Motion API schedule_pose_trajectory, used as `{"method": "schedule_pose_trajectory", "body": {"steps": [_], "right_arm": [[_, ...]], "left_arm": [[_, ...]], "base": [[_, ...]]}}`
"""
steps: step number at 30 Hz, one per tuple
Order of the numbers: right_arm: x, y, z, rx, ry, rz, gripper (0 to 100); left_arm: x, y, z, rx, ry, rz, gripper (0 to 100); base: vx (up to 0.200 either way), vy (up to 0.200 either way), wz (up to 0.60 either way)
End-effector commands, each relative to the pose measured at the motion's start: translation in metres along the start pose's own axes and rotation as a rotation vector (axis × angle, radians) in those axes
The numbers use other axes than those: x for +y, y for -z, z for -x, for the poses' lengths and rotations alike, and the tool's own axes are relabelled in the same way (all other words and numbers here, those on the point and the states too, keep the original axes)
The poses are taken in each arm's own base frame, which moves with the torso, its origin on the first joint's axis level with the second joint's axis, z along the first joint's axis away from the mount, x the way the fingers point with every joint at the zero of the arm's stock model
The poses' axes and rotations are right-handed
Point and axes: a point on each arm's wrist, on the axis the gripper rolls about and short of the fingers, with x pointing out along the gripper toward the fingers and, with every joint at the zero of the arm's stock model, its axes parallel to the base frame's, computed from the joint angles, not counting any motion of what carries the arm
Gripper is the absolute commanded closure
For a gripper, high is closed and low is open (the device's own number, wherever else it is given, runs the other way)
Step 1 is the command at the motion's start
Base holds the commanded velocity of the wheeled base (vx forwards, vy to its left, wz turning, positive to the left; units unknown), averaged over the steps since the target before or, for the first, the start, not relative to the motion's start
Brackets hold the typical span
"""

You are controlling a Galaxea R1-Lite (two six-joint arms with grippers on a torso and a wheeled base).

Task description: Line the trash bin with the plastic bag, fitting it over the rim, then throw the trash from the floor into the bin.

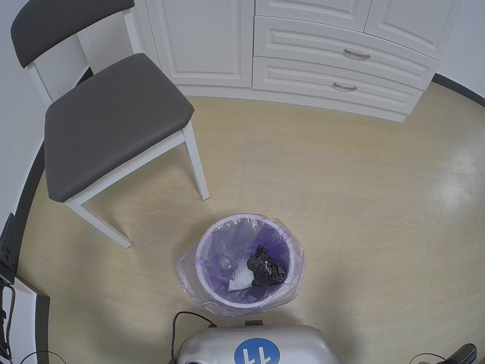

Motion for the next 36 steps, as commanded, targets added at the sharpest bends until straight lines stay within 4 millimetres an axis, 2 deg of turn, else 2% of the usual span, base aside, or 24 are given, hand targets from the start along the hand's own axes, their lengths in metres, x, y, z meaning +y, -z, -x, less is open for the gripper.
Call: {"method": "schedule_pose_trajectory", "body": {"steps": [1, 11, 16, 21, 24, 36], "right_arm": [[0.0, 0.017, 0.004, 0.003, -0.037, 0.0, 0], [0.006, 0.057, -0.001, 0.1, -0.232, 0.03, 0], [0.007, 0.062, -0.001, 0.128, -0.325, 0.045, 0], [0.008, 0.073, 0.002, 0.23, -0.394, 0.106, 0], [0.008, 0.072, 0.002, 0.22, -0.399, 0.106, 0], [0.008, 0.076, 0.003, 0.258, -0.438, 0.137, 0]], "left_arm": [[0.004, -0.005, 0.014, -0.066, 0.006, -0.01, 0], [0.019, 0.003, 0.051, -0.14, 0.019, -0.038, 0], [0.025, 0.004, 0.067, -0.144, 0.023, -0.05, 0], [0.026, -0.005, 0.073, -0.129, 0.022, -0.053, 0], [0.025, -0.011, 0.074, -0.146, 0.022, -0.047, 0], [0.026, -0.006, 0.077, -0.155, 0.001, -0.056, 0]], "base": [[0.0, 0.0, 0.0], [0.0, 0.0, 0.0], [0.0, 0.0, 0.0], [0.0, 0.0, 0.0], [0.0, 0.0, 0.0], [0.0, 0.0, 0.0]]}}
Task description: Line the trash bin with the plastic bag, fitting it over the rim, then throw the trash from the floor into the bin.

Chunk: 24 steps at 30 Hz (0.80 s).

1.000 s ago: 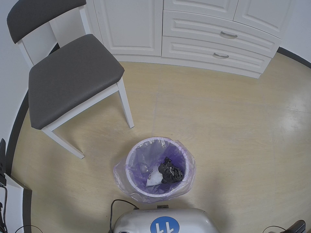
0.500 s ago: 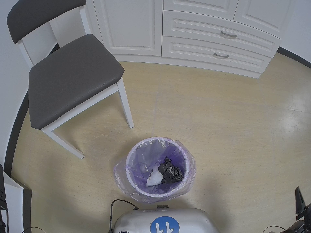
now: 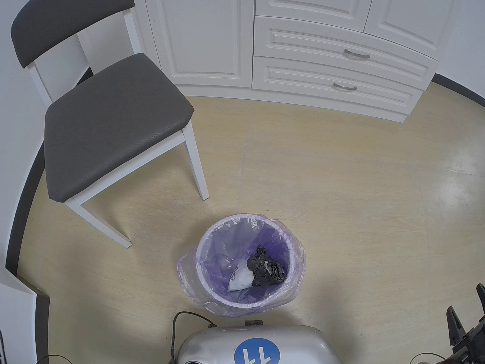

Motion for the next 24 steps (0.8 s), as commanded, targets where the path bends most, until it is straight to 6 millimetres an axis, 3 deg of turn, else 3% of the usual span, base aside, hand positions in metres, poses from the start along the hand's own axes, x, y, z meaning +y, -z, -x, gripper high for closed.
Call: {"method": "schedule_pose_trajectory", "body": {"steps": [1, 7, 13, 18, 24], "right_arm": [[0.0, 0.006, 0.0, 0.01, 0.003, -0.005, 0], [0.0, 0.006, 0.0, 0.013, 0.003, -0.019, 0], [0.0, 0.006, 0.0, 0.013, 0.002, -0.02, 0], [0.0, 0.007, 0.0, 0.026, 0.017, -0.027, 0], [0.0, 0.007, 0.0, 0.028, 0.02, -0.028, 0]], "left_arm": [[0.0, 0.002, 0.001, -0.002, -0.01, -0.004, 0], [0.0, 0.018, 0.003, 0.032, -0.032, -0.03, 0], [0.003, 0.058, 0.012, 0.117, -0.001, -0.077, 0], [0.005, 0.074, 0.015, 0.27, -0.015, -0.075, 0], [0.004, 0.075, 0.016, 0.287, 0.004, -0.079, 0]], "base": [[0.0, 0.0, 0.0], [0.0, 0.0, 0.0], [0.0, 0.0, 0.0], [0.0, 0.0, 0.0], [0.0, 0.0, 0.0]]}}
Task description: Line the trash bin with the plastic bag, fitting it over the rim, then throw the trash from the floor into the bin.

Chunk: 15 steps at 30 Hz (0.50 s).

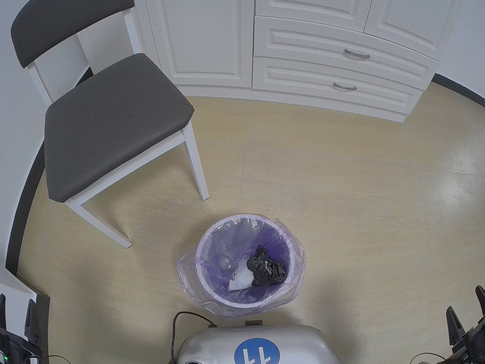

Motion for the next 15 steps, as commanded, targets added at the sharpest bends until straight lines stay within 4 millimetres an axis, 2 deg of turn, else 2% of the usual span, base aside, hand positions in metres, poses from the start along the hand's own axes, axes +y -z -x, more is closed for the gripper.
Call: {"method": "schedule_pose_trajectory", "body": {"steps": [1, 9, 15], "right_arm": [[0.0001, 0.0053, -0.0003, 0.006, 0.002, 0.0, 0], [0.0, 0.0053, -0.0003, 0.006, 0.004, -0.006, 0], [0.0, 0.0053, -0.0003, 0.006, 0.004, -0.006, 0]], "left_arm": [[0.0, 0.0066, 0.0003, 0.011, 0.021, -0.005, 0], [-0.003, 0.0084, 0.0012, 0.05, 0.165, -0.002, 0], [-0.0041, 0.012, 0.001, 0.067, 0.222, -0.08, 0]], "base": [[0.0, 0.0, 0.0], [0.0, 0.0, 0.0], [0.0, 0.0, 0.0]]}}
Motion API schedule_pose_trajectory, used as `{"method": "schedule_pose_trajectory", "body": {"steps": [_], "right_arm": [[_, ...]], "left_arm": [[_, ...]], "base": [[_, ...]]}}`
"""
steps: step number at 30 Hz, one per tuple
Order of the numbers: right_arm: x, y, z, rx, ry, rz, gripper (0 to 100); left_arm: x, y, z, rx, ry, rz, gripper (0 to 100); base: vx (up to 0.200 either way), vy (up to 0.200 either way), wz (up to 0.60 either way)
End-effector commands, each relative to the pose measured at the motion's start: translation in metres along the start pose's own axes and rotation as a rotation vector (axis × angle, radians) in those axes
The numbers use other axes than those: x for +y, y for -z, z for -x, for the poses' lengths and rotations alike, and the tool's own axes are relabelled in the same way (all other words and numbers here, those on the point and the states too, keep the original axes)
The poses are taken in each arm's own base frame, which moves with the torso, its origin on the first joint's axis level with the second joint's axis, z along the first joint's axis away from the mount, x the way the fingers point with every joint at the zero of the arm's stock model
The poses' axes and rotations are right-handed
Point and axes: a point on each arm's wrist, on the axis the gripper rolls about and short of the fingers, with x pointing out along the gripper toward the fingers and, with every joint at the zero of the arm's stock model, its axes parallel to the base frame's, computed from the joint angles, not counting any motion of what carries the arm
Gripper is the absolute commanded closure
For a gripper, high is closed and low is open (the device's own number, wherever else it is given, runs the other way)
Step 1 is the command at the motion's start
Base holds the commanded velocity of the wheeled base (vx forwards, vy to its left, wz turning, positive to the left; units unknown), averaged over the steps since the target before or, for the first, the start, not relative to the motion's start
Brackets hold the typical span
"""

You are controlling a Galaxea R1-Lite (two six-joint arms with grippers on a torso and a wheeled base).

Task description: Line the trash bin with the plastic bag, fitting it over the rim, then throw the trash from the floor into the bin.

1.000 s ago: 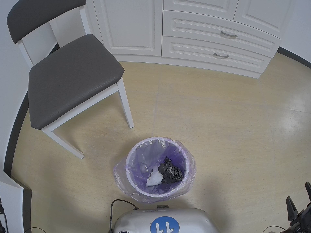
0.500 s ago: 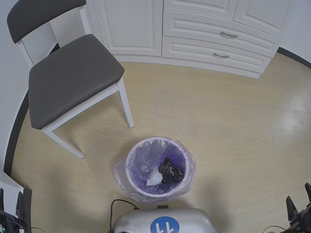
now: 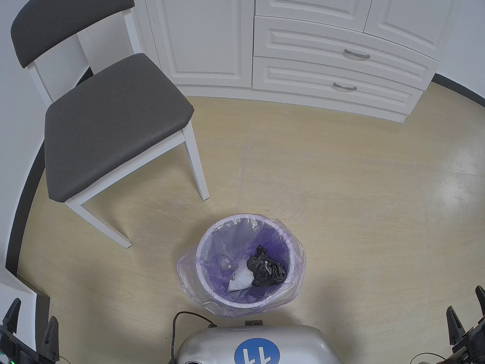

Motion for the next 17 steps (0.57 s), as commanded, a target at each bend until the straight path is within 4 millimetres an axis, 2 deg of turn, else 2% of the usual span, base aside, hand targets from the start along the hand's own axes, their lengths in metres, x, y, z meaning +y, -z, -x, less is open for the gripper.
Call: {"method": "schedule_pose_trajectory", "body": {"steps": [1, 17], "right_arm": [[0.0001, 0.0052, -0.0003, 0.004, -0.001, 0.0, 0], [0.0001, 0.0052, -0.0003, 0.004, -0.001, -0.002, 0]], "left_arm": [[-0.0002, 0.0059, -0.0003, 0.011, 0.01, -0.011, 0], [-0.0001, 0.0057, -0.0003, 0.01, 0.007, -0.005, 0]], "base": [[0.0, 0.0, 0.0], [0.0, 0.0, 0.0]]}}
